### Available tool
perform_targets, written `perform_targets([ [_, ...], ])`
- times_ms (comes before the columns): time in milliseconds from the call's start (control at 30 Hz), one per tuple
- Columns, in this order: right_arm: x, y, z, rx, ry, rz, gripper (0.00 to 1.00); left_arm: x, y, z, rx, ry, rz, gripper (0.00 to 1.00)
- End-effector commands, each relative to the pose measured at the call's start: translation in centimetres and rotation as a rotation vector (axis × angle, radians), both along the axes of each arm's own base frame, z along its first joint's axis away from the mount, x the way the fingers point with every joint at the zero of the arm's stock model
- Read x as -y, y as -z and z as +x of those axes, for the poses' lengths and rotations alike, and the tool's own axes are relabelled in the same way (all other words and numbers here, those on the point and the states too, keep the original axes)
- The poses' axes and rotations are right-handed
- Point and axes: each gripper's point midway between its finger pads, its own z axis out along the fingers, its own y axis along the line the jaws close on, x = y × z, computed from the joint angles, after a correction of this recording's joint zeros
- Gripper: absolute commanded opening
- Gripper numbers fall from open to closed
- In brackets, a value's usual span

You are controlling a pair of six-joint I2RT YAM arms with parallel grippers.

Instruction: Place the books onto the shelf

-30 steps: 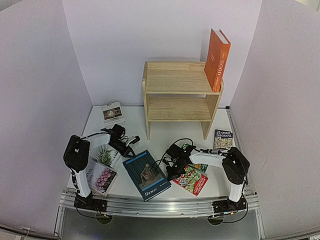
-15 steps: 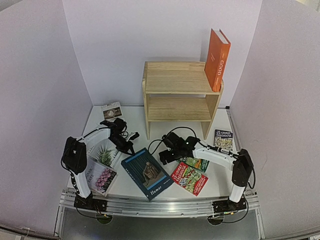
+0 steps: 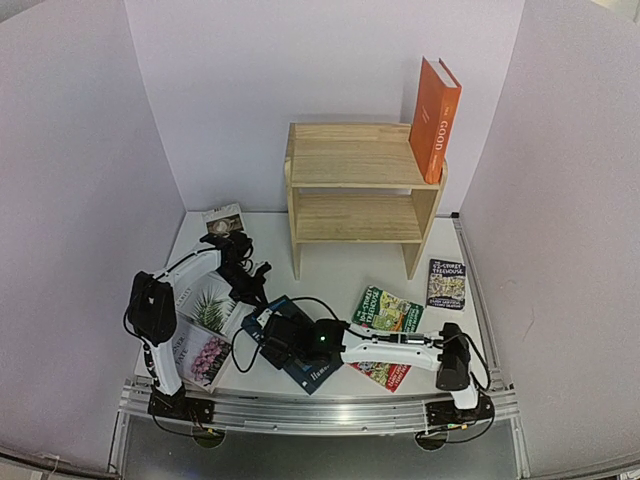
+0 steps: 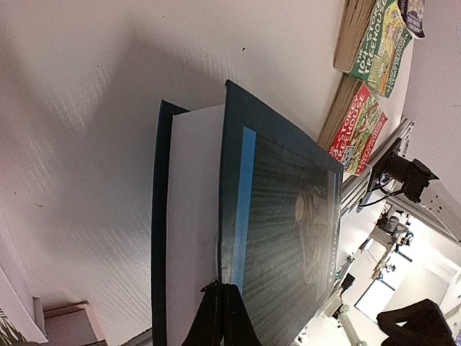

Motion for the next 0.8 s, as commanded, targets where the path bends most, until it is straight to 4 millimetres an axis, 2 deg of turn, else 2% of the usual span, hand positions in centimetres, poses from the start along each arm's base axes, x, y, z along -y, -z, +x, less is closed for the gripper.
perform_targets([
  [0,-2.1,0.8,0.0,0.057,-0.063,-0.045,0.92,0.4,-0.9,0.8,-0.036,-0.082,-0.015,0.00],
  [167,-3.4,1.1,-1.1,0.143,-0.095,-0.102,0.93,0.4,-0.8,0.3,-0.073,-0.104,-0.025,0.00],
  [400,-3.9,3.0,-1.1,0.355,-0.088,-0.349,0.98,0.4,-0.3,0.1,-0.103,-0.130,-0.025,0.00],
  [567,-1.6,4.2,-0.2,0.413,-0.024,-0.498,0.98,0.3,-0.5,0.1,-0.100,-0.133,-0.019,0.00],
  [767,0.6,3.8,0.9,0.524,0.022,-0.620,0.92,0.1,-0.5,-0.1,-0.090,-0.138,-0.011,0.00],
])
